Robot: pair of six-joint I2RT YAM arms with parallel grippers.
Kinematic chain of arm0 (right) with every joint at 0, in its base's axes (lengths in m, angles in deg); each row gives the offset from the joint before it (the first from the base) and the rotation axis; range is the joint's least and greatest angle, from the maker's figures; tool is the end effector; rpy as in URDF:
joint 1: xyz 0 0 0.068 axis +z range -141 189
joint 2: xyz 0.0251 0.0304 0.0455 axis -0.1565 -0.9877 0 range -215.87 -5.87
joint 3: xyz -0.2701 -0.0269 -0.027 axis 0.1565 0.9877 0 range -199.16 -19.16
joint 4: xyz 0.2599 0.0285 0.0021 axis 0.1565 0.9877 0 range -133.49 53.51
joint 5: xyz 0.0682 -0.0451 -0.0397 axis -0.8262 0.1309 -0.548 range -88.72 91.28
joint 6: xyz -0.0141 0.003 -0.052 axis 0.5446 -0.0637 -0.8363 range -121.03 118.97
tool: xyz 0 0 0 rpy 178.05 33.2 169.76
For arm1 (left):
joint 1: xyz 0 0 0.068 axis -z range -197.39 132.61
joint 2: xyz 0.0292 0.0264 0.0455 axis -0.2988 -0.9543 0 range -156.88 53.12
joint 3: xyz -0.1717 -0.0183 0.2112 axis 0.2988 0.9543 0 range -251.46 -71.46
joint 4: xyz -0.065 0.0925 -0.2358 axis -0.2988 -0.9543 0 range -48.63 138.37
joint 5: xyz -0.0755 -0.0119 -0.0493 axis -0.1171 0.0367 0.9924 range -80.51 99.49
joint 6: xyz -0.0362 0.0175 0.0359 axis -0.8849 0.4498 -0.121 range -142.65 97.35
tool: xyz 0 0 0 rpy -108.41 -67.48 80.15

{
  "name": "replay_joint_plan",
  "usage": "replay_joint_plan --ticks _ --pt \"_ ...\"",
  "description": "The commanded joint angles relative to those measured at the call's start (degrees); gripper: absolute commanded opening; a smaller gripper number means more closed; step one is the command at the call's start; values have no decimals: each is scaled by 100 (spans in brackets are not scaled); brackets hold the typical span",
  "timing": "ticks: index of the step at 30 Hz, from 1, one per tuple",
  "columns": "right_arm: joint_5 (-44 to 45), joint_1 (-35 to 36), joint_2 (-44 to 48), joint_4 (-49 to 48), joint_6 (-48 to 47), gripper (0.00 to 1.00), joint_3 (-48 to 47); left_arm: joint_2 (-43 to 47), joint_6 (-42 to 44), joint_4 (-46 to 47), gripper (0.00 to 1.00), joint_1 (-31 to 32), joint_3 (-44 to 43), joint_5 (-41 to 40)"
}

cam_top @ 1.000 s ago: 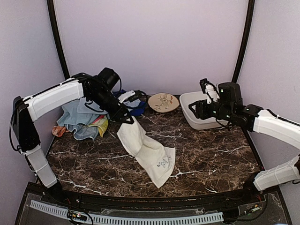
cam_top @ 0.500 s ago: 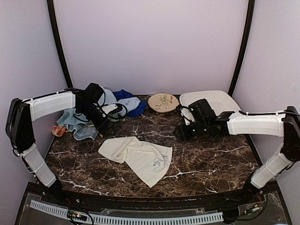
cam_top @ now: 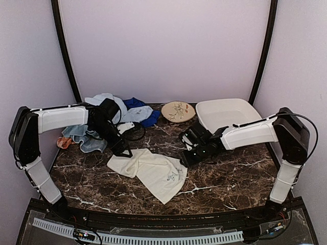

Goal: Roll the towels
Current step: Pick up the towel from the center of the board.

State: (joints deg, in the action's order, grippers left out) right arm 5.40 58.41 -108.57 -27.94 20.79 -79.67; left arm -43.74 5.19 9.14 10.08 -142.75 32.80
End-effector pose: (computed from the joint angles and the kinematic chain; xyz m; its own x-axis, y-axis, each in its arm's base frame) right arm 0.2351 0.2704 0.1583 -0.7830 -0.3439 -0.5182 -0.4753 0.8683 0.1420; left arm 0.2987 -0.1710 0.2274 -0.4424 0.7132 -0.5436 0.8816 0.4570 -0.1180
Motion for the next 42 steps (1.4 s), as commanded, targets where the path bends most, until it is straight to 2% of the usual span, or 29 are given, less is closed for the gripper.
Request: replay_joint_plan --ticks 1,5,7,9,11,13,17,21,24,29,32,36,42 --pt "-19 29 -359 185 244 48 -338 -157 -49 342 86 181 443 14" --pt "-55 34 -495 160 367 44 -333 -247 -24 636 85 245 642 -190" --pt "-58 34 -490 126 396 39 -298 -278 -15 705 82 257 688 -231" --pt "-83 34 -455 79 421 28 -262 -298 -11 801 73 259 739 -325" --pt "-42 26 -381 35 465 11 -242 -286 46 842 65 257 773 -428" --pt "40 -2 -242 -7 476 0 -225 -233 120 826 62 257 764 -579" --pt "413 -182 264 87 352 0 -277 6 328 785 64 254 682 -919" --pt "724 -333 929 157 186 0 -156 169 392 420 79 209 388 -711" --pt "955 -359 1333 378 99 0 -74 166 507 76 84 203 378 -341" --pt "1213 -434 1898 587 133 0 310 274 908 -248 85 318 714 153" --pt "1137 -460 2047 559 184 0 489 571 1085 -114 85 673 1002 315" --pt "1065 -461 1902 553 268 0 487 659 1291 159 83 1542 1110 -144" --pt "964 -468 1661 535 374 0 296 113 1346 856 80 1799 777 -749"
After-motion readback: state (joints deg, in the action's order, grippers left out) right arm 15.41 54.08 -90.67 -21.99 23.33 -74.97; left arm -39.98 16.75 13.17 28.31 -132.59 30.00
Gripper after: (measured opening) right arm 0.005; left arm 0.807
